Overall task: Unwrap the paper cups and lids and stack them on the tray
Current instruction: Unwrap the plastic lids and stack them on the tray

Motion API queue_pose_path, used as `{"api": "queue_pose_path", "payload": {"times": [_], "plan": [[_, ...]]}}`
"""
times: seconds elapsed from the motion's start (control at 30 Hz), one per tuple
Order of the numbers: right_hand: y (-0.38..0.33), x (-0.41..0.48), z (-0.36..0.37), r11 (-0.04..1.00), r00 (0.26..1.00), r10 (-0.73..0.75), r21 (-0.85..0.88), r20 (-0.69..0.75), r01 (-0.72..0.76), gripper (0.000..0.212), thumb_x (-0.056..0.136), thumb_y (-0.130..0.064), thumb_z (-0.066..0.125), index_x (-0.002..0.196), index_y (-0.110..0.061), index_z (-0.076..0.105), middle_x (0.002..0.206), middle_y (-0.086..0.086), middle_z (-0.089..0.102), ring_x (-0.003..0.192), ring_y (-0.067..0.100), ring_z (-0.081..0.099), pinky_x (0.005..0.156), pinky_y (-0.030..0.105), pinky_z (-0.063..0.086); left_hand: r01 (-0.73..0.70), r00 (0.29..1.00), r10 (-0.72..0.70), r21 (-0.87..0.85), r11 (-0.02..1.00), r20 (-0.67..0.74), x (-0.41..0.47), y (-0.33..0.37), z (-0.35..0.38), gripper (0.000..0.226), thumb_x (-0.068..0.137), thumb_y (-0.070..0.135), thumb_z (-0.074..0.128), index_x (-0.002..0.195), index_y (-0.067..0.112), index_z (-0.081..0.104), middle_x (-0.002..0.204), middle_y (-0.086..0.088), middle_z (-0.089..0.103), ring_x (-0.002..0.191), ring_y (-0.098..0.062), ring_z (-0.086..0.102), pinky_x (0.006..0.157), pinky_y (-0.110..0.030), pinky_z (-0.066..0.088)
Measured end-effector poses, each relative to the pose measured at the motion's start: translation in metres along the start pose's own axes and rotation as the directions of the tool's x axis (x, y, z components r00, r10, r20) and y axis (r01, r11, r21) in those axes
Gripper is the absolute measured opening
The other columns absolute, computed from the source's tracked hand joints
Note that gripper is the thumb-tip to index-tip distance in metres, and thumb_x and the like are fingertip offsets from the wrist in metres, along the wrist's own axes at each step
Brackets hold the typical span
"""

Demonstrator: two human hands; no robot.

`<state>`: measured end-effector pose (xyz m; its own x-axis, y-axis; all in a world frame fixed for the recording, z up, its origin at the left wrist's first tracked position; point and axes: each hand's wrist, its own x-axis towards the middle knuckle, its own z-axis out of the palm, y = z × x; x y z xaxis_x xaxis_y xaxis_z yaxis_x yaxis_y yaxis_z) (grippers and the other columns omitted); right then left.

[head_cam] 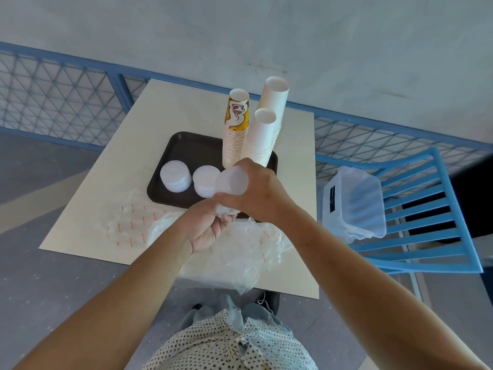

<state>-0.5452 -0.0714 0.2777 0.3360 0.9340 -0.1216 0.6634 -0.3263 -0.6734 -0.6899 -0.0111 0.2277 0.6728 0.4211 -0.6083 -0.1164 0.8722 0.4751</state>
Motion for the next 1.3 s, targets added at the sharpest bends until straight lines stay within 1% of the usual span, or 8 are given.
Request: {"api": "queue_pose_path", "payload": {"times": [0.13,0.37,0.43,0.57,0.9,1.0,1.17,1.3], "plan": [[0.001,0.004,0.007,0.993,0.996,0.079,0.087,-0.049,-0.075,0.076,0.077,-0.059,0.083,0.137,-0.026,0.049,0.119,-0.008,0.050,0.107,0.014,0.050,0.073,0.021,0.045,-0.144,0.990,0.144,0.127,0.981,0.011,0.003,0.004,-0.003,0.042,0.098,-0.012,0.053,0.125,0.018,0.064,0.103,-0.003,0.069,0.074,-0.013,0.065,0.058,-0.016,0.052],[0.005,0.021,0.010,0.971,0.973,0.209,0.142,-0.100,-0.194,0.084,0.078,-0.057,0.082,0.142,-0.019,0.044,0.129,-0.001,0.051,0.109,0.018,0.050,0.069,0.022,0.039,-0.179,0.979,0.187,-0.097,0.979,0.085,-0.008,-0.002,-0.002,0.021,0.101,0.012,0.060,0.119,0.002,0.065,0.109,-0.010,0.072,0.090,-0.016,0.069,0.069,-0.019,0.058],[0.007,0.024,0.009,0.967,0.971,0.228,0.136,-0.076,-0.217,0.088,0.077,-0.058,0.083,0.144,-0.017,0.041,0.132,0.002,0.049,0.110,0.019,0.049,0.077,0.028,0.042,-0.296,0.953,0.286,0.111,0.949,0.098,-0.009,-0.005,0.001,0.017,0.095,0.008,0.065,0.111,0.003,0.066,0.097,-0.002,0.074,0.090,-0.011,0.069,0.077,-0.018,0.056],[0.009,0.029,0.012,0.956,0.961,0.272,0.101,0.047,-0.275,0.095,0.076,-0.057,0.083,0.149,-0.017,0.036,0.137,0.003,0.045,0.115,0.021,0.048,0.080,0.031,0.043,-0.463,0.847,0.523,0.605,0.648,0.089,-0.004,-0.011,0.000,0.004,0.095,0.009,0.073,0.097,0.006,0.074,0.069,0.013,0.069,0.069,-0.002,0.065,0.075,-0.016,0.050],[0.016,0.035,0.021,0.900,0.932,0.361,0.271,-0.030,-0.340,0.081,0.082,-0.051,0.079,0.145,-0.015,0.043,0.122,-0.002,0.052,0.107,0.021,0.052,0.058,0.020,0.033,-0.409,0.689,0.719,0.868,0.282,0.091,0.010,-0.017,-0.015,0.044,0.094,0.047,0.074,0.071,0.011,0.065,0.064,-0.003,0.067,0.062,-0.026,0.063,0.065,-0.047,0.052],[0.017,0.037,0.022,0.867,0.913,0.408,0.323,-0.020,-0.380,0.080,0.082,-0.052,0.079,0.144,-0.016,0.044,0.125,0.000,0.055,0.109,0.022,0.055,0.059,0.021,0.037,-0.433,0.608,0.779,0.886,0.165,0.152,0.016,-0.019,-0.020,0.035,0.090,0.041,0.080,0.073,0.016,0.062,0.067,0.005,0.057,0.060,-0.011,0.050,0.058,-0.026,0.041],[0.021,0.037,0.020,0.761,0.867,0.499,0.490,-0.021,-0.425,0.079,0.075,-0.048,0.084,0.137,-0.015,0.047,0.116,0.001,0.060,0.110,0.027,0.063,0.085,0.041,0.060,-0.470,0.527,0.782,0.880,-0.059,0.334,0.018,-0.019,-0.028,0.021,0.085,0.022,0.086,0.097,0.008,0.076,0.115,0.006,0.068,0.103,0.000,0.062,0.085,-0.010,0.050],[0.027,0.037,0.014,0.868,0.914,0.399,0.351,-0.073,-0.351,0.082,0.074,-0.045,0.087,0.138,-0.014,0.045,0.116,-0.001,0.058,0.107,0.022,0.061,0.089,0.045,0.060,-0.449,0.680,0.702,0.877,0.168,0.213,0.004,-0.019,-0.022,0.017,0.085,0.016,0.073,0.102,0.018,0.069,0.101,0.009,0.069,0.096,0.002,0.063,0.081,-0.016,0.048]]}}
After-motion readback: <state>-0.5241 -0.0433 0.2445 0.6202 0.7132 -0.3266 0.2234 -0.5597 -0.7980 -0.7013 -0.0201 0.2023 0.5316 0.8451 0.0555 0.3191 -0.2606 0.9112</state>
